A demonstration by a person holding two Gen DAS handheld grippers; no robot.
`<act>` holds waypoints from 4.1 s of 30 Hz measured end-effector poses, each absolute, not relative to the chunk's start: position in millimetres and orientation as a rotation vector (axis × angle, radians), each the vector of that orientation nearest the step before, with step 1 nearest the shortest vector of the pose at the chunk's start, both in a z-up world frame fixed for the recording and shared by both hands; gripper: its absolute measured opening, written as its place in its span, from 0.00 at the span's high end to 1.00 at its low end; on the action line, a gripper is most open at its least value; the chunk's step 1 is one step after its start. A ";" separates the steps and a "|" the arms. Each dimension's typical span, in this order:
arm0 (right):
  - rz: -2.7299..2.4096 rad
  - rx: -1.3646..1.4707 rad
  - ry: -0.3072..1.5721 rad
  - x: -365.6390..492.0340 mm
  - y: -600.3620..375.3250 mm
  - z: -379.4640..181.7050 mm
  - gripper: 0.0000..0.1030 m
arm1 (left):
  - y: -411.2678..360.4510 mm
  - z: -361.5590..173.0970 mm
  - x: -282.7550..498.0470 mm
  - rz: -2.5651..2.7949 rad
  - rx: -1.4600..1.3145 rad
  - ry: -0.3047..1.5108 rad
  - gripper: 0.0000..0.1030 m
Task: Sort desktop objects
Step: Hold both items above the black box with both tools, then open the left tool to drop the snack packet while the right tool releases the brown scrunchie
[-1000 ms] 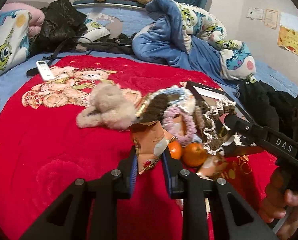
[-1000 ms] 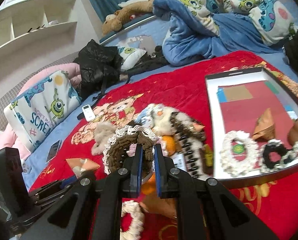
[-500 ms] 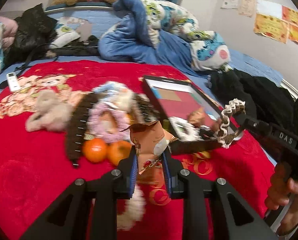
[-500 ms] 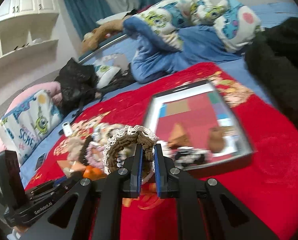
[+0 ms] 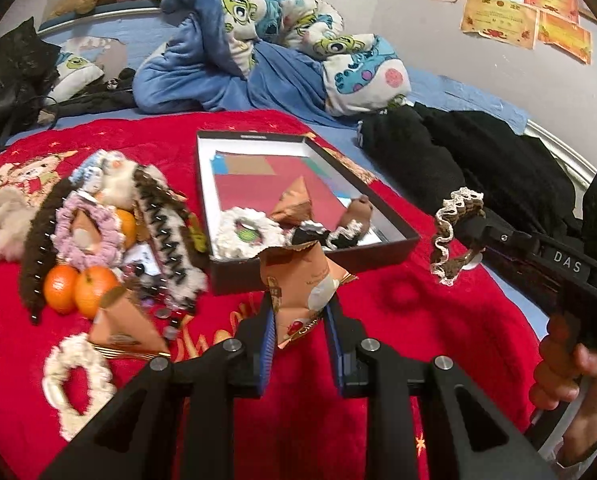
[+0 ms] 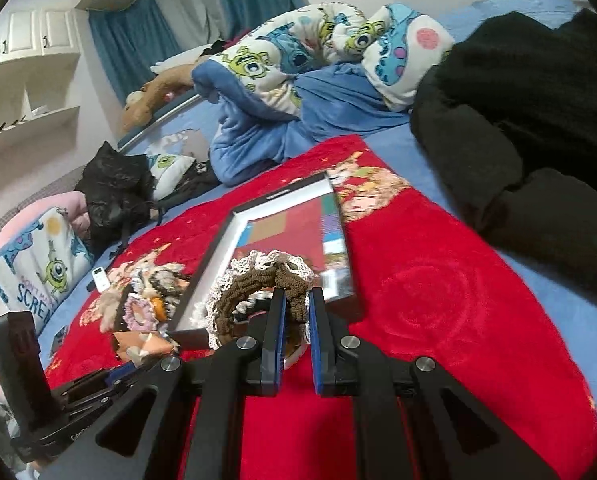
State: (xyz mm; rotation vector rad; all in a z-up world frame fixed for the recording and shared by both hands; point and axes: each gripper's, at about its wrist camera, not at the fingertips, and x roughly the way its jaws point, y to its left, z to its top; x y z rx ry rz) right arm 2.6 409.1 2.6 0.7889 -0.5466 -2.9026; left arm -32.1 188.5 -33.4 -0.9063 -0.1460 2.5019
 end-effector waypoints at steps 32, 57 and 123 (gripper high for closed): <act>-2.857 0.774 -0.688 -90.9 397.5 3.1 0.89 | 199.9 -15.7 -122.8 2.554 -0.903 -0.103 0.77; -2.890 0.954 -0.689 -164.6 385.3 -23.4 0.89 | 221.0 -46.8 -204.1 2.590 -0.987 -0.050 0.77; -3.143 0.822 -0.555 -139.9 391.7 -29.3 0.00 | 212.1 -36.0 -175.2 2.634 -0.783 -0.100 0.00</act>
